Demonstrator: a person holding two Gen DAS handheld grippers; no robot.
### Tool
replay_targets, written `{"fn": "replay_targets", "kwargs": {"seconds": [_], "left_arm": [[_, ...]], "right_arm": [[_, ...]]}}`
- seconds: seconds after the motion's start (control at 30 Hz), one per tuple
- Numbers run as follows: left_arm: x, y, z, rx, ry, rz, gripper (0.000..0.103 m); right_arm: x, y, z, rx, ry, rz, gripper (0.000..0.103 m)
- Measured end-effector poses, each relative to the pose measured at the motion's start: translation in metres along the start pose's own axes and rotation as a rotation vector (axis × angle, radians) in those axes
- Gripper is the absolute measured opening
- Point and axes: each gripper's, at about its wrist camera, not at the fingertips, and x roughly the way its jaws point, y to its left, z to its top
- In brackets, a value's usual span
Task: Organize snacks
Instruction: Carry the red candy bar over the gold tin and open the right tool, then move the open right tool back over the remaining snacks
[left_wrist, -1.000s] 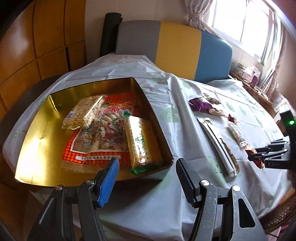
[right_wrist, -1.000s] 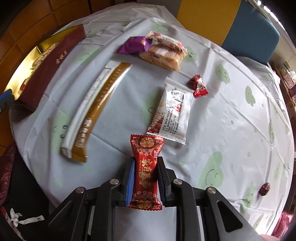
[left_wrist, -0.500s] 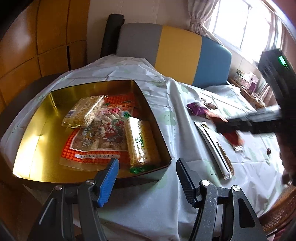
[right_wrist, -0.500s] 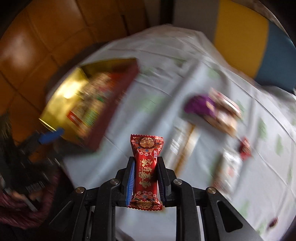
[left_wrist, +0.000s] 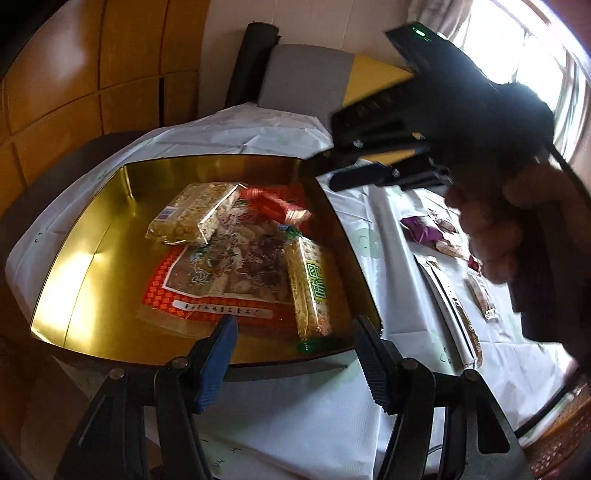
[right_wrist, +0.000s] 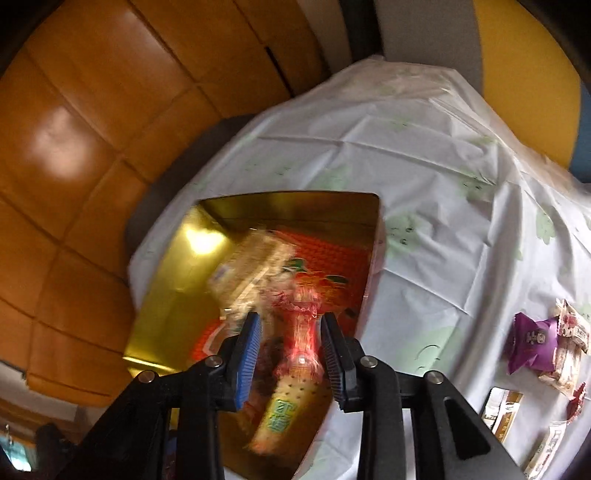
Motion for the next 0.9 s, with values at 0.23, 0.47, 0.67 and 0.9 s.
{"fn": "replay_targets", "kwargs": {"seconds": [0.23,0.47,0.67,0.9], "left_arm": [[0.000,-0.003,-0.002,0.009,0.005,0.007,0.065],[-0.001,-0.011,-0.003,0.034,0.009,0.007,0.065],[-0.003,-0.021,-0.006,0.067,0.016,-0.002,0.065],[-0.004,-0.033,-0.008,0.108,0.018,0.012,0.067]], "right_arm": [[-0.016,-0.015,-0.024,-0.021,-0.029,-0.040,0.034],[-0.043,-0.028,-0.060,-0.062,-0.051,-0.131,0.034],[-0.067,-0.057,-0.092,-0.024,-0.060,-0.194,0.034],[-0.103,-0.100,-0.130,0.004,-0.052,-0.315,0.036]]}}
